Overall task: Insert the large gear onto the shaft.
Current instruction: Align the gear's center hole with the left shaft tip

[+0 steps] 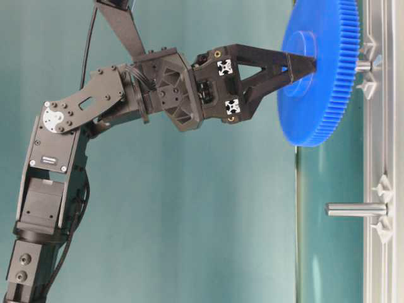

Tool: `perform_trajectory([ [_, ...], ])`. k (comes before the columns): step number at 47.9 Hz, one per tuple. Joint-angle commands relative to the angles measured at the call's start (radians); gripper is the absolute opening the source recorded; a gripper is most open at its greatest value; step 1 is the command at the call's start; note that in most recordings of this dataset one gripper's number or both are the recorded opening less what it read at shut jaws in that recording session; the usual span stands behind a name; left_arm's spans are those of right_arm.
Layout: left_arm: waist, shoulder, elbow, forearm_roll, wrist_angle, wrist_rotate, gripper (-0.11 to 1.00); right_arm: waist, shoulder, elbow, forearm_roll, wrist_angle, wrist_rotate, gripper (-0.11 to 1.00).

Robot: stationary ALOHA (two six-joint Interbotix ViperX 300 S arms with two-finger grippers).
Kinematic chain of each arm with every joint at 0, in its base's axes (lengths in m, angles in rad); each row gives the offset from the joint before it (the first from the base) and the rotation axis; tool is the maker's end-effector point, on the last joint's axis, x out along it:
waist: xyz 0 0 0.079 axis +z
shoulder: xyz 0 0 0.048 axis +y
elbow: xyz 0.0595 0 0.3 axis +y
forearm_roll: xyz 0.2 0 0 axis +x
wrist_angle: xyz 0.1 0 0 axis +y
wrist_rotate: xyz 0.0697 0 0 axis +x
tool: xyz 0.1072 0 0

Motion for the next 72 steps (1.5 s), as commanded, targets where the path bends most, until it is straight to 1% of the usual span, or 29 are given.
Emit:
perform_trajectory([
  [1,0.029,-0.031,-0.026,0.005,-0.014,-0.002,0.77,-0.002,0.005,-0.014,0.000,-0.005,0.011,0.12],
  [11,0.021,-0.032,-0.028,0.005,-0.014,-0.003,0.77,-0.002,0.005,-0.014,-0.002,-0.005,0.011,0.12],
  [13,0.021,-0.035,-0.031,0.005,-0.014,-0.008,0.80,-0.002,0.005,-0.014,0.000,-0.005,0.011,0.12],
  [16,0.018,-0.037,-0.034,0.005,-0.015,-0.011,0.89,-0.002,0.005,-0.014,-0.002,-0.005,0.011,0.12],
  [18,0.018,-0.038,-0.034,0.005,-0.015,-0.012,0.91,-0.002,0.003,-0.014,0.000,-0.005,0.011,0.12],
  [42,-0.009,-0.041,-0.031,0.005,-0.009,-0.020,0.89,-0.002,-0.009,-0.015,0.000,-0.005,0.011,0.12],
  [46,-0.015,-0.046,-0.025,0.005,-0.009,-0.051,0.89,-0.002,-0.009,-0.015,-0.002,-0.002,0.011,0.12],
  [48,-0.018,-0.052,-0.018,0.005,-0.009,-0.078,0.89,-0.002,-0.009,-0.015,-0.002,0.005,0.011,0.12],
  [53,-0.021,-0.066,-0.006,0.005,-0.009,-0.112,0.89,-0.002,-0.014,-0.018,-0.002,0.029,0.011,0.12],
  [62,-0.023,-0.089,0.015,0.005,-0.015,-0.118,0.89,-0.002,-0.029,-0.020,-0.002,0.038,0.011,0.12],
  [72,-0.028,-0.109,0.015,0.006,-0.018,-0.120,0.89,-0.002,-0.037,-0.020,-0.002,0.038,0.011,0.12],
])
